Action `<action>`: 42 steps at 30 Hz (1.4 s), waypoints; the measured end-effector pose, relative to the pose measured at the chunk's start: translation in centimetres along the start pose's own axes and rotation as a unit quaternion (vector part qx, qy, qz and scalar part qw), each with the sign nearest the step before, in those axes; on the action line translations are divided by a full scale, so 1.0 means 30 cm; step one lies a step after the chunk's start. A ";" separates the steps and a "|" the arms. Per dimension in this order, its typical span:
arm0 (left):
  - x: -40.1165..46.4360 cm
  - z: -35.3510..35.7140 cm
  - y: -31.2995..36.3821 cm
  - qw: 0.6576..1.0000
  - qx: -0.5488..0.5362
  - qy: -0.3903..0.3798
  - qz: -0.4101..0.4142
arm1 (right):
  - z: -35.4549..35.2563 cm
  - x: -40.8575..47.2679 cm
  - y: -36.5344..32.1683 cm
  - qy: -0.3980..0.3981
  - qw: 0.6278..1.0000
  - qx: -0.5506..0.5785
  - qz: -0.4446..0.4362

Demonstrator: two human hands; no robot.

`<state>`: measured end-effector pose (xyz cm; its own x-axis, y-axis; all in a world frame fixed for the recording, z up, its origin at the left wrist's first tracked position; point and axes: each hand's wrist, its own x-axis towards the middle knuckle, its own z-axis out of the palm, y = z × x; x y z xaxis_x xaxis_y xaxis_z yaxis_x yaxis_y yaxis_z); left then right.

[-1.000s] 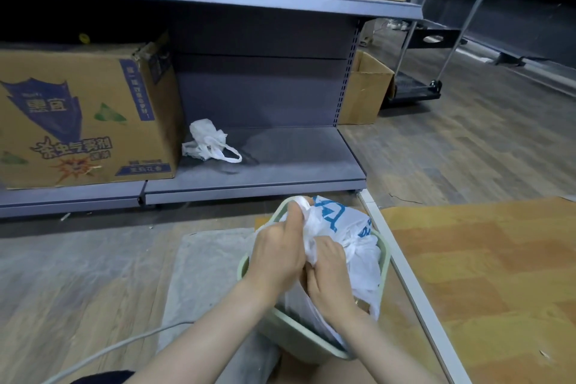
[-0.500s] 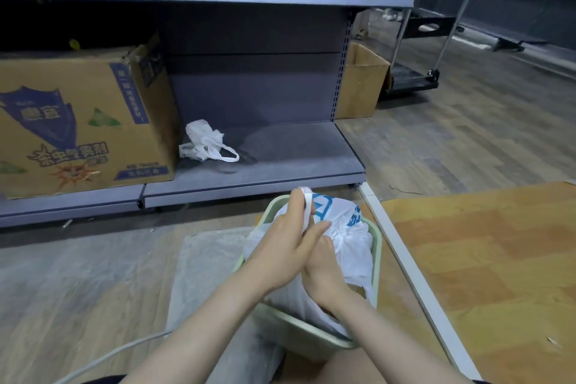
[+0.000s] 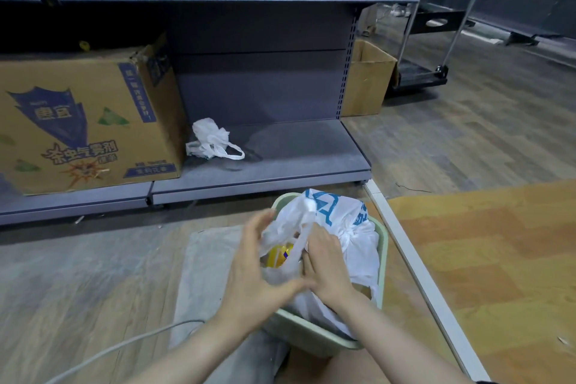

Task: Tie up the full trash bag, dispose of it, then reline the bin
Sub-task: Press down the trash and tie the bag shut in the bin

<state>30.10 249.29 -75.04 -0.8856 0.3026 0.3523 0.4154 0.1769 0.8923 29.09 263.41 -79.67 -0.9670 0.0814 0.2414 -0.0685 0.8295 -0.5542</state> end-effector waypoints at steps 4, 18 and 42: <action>-0.040 0.059 -0.105 0.983 0.155 -0.070 0.072 | 0.009 0.001 0.006 -0.021 1.000 0.011 0.016; 0.045 0.140 -0.108 0.991 0.059 -0.113 0.049 | -0.055 -0.003 0.012 0.055 0.968 0.230 0.087; 0.136 0.176 -0.072 0.985 0.138 -0.101 0.033 | -0.142 0.065 0.016 0.049 0.900 0.409 0.145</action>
<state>26.69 255.09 -77.03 -0.8067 0.4979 0.3185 0.5361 0.3895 0.7489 28.20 266.31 -76.07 -0.9501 0.3096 0.0388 -0.0130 0.0849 -0.9963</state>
